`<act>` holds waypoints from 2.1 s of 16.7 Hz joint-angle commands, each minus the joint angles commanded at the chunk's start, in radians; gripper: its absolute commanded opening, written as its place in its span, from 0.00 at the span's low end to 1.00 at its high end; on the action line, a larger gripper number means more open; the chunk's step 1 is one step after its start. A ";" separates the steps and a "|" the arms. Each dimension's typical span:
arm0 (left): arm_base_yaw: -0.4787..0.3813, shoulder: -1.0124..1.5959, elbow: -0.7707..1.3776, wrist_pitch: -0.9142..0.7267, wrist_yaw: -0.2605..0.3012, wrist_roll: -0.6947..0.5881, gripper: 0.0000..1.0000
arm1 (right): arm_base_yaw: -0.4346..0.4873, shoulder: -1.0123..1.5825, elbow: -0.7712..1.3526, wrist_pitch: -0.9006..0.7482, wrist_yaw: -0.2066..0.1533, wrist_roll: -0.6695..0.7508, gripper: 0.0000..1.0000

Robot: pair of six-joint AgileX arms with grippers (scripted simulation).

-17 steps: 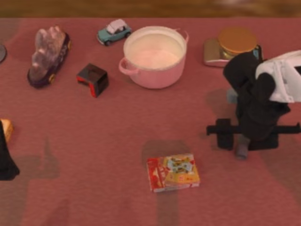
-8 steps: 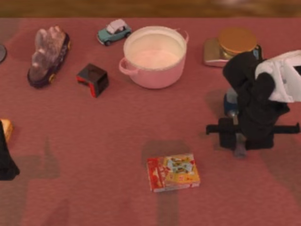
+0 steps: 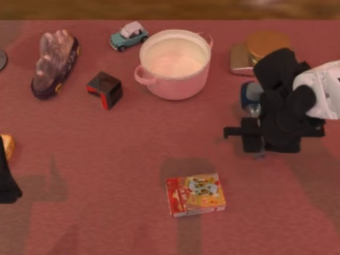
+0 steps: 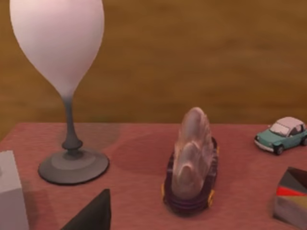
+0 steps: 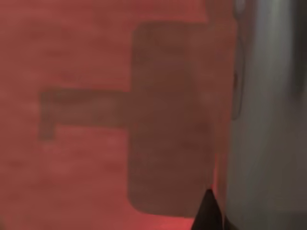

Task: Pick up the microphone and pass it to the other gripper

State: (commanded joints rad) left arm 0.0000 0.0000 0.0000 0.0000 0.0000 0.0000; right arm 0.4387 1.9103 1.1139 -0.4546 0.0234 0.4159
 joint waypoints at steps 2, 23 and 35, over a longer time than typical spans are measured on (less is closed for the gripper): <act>0.000 0.000 0.000 0.000 0.000 0.000 1.00 | 0.000 -0.027 -0.032 0.132 -0.038 -0.040 0.00; 0.000 0.000 0.000 0.000 0.000 0.000 1.00 | -0.002 -0.344 -0.336 1.248 -0.355 -0.396 0.00; 0.000 0.000 0.000 0.000 0.000 0.000 1.00 | 0.191 -0.291 -0.377 1.390 -0.170 -0.382 0.00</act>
State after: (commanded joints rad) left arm 0.0000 0.0000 0.0000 0.0000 0.0000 0.0000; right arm 0.6293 1.6195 0.7365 0.9359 -0.1467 0.0338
